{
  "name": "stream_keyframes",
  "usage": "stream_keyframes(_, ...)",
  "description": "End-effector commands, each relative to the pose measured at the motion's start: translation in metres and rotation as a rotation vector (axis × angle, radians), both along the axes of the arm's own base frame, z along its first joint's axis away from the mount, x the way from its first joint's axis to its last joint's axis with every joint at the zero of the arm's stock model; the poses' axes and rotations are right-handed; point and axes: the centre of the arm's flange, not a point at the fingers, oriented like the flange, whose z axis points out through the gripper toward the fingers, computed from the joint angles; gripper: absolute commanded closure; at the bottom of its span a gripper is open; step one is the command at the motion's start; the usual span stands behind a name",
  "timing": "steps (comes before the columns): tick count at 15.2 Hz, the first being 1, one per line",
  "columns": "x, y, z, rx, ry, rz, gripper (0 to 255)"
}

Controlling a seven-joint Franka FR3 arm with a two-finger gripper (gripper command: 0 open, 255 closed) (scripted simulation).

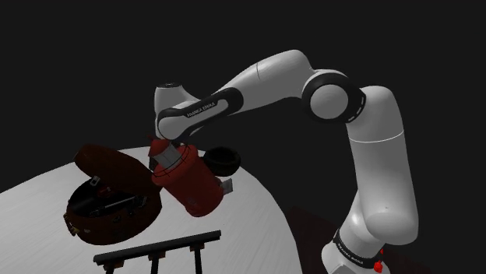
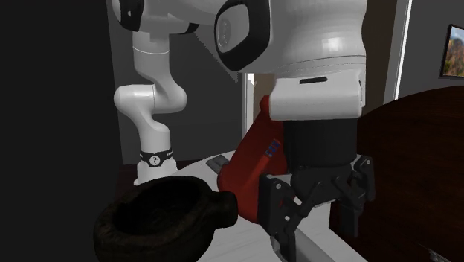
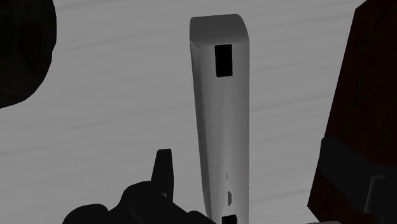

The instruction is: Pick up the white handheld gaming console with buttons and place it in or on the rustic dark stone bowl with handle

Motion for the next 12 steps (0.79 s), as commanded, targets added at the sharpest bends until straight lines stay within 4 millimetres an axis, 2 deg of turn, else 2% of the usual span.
stream_keyframes(1,-0.004,0.0,-0.035,-0.06,0.032,0.037,0)
stream_keyframes(6,-0.004,0.0,-0.035,-0.06,0.032,0.037,0)
stream_keyframes(7,-0.002,0.003,-0.028,-0.061,0.032,0.037,255)
stream_keyframes(12,0.0,0.01,-0.026,-0.061,0.032,0.037,255)
